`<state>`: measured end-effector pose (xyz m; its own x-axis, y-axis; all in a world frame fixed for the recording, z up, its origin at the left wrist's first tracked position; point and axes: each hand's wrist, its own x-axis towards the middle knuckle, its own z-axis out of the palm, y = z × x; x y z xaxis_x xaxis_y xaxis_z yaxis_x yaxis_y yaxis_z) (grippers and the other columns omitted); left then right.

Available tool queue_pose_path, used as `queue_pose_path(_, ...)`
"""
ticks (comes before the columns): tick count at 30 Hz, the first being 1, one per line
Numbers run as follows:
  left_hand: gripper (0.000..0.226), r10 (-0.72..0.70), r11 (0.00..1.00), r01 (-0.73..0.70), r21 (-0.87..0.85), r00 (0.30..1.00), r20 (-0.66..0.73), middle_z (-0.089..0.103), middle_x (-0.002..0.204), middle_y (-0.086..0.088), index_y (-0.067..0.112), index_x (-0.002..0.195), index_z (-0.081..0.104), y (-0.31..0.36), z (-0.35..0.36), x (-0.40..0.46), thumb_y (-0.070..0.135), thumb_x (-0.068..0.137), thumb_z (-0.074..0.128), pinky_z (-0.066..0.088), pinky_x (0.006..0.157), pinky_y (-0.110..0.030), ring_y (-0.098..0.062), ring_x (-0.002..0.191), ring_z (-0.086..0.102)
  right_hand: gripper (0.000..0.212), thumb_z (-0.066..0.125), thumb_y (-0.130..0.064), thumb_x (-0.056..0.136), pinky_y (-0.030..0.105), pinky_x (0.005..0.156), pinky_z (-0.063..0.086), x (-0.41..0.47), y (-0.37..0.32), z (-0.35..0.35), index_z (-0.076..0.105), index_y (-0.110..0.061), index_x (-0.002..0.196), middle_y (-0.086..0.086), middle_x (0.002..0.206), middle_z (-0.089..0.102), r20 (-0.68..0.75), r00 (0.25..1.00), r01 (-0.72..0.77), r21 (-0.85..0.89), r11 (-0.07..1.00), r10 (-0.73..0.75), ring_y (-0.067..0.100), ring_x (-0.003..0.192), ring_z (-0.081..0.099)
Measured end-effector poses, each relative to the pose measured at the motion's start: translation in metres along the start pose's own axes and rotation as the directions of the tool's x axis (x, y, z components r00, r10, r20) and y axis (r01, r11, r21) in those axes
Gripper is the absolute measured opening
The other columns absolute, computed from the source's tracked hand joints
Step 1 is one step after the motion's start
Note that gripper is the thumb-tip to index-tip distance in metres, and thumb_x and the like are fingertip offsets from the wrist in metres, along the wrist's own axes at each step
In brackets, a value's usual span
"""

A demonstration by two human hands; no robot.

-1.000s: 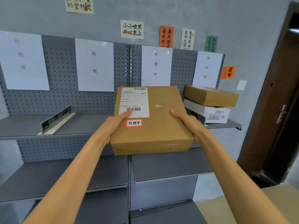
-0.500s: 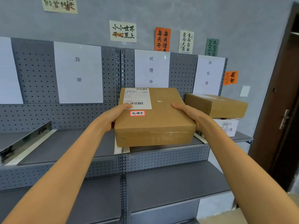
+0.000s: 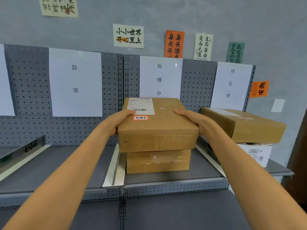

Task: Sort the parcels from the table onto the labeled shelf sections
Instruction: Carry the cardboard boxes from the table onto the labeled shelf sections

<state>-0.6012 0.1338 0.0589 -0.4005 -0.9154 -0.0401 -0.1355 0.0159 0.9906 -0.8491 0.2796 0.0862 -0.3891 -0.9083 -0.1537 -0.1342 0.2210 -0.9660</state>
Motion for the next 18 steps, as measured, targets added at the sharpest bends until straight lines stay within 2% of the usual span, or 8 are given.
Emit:
queue_pose_path(4,0.042,-0.031,0.999,0.032,0.007,0.999,-0.004,0.072,0.108,-0.006,0.025,0.116,0.062,-0.004,0.003,0.022,0.046,0.080,0.069,0.050,0.098,-0.045,-0.025,0.102,0.067,0.042,0.069,-0.050,0.082,0.038,0.075,0.054,0.029,0.000,-0.003,0.058,-0.017,0.106,0.010,0.105,0.067,0.026,0.999,-0.020,-0.025,0.999,0.021,0.025,0.091,0.065)
queue_pose_path(9,0.040,-0.076,0.997,0.076,-0.005,0.997,0.003,0.072,0.109,-0.007,0.023,0.117,0.062,-0.010,0.010,0.044,0.043,0.083,0.068,0.050,0.097,-0.044,-0.026,0.103,0.067,0.040,0.070,-0.052,0.081,0.038,0.074,0.054,0.057,0.007,-0.008,0.058,-0.018,0.099,0.010,0.102,0.067,0.015,0.997,-0.069,-0.050,0.996,0.069,0.025,0.088,0.066)
queue_pose_path(15,0.045,-0.133,0.991,0.133,0.015,0.991,-0.002,0.071,0.109,-0.008,0.022,0.118,0.062,-0.021,0.013,0.058,0.045,0.080,0.070,0.051,0.094,-0.043,-0.027,0.103,0.067,0.055,0.073,-0.056,0.076,0.037,0.073,0.055,0.078,0.015,-0.009,0.058,-0.017,0.112,0.010,0.106,0.068,0.011,0.992,-0.121,-0.093,0.988,0.123,0.026,0.091,0.067)
queue_pose_path(18,0.046,-0.149,0.988,0.149,0.033,0.989,-0.009,0.072,0.107,-0.007,0.022,0.115,0.063,-0.021,0.014,0.061,0.046,0.077,0.072,0.051,0.095,-0.044,-0.026,0.101,0.067,0.060,0.074,-0.058,0.073,0.040,0.083,0.055,0.084,0.017,-0.011,0.058,-0.017,0.114,0.011,0.109,0.068,-0.001,0.991,-0.132,-0.104,0.986,0.133,0.027,0.096,0.067)
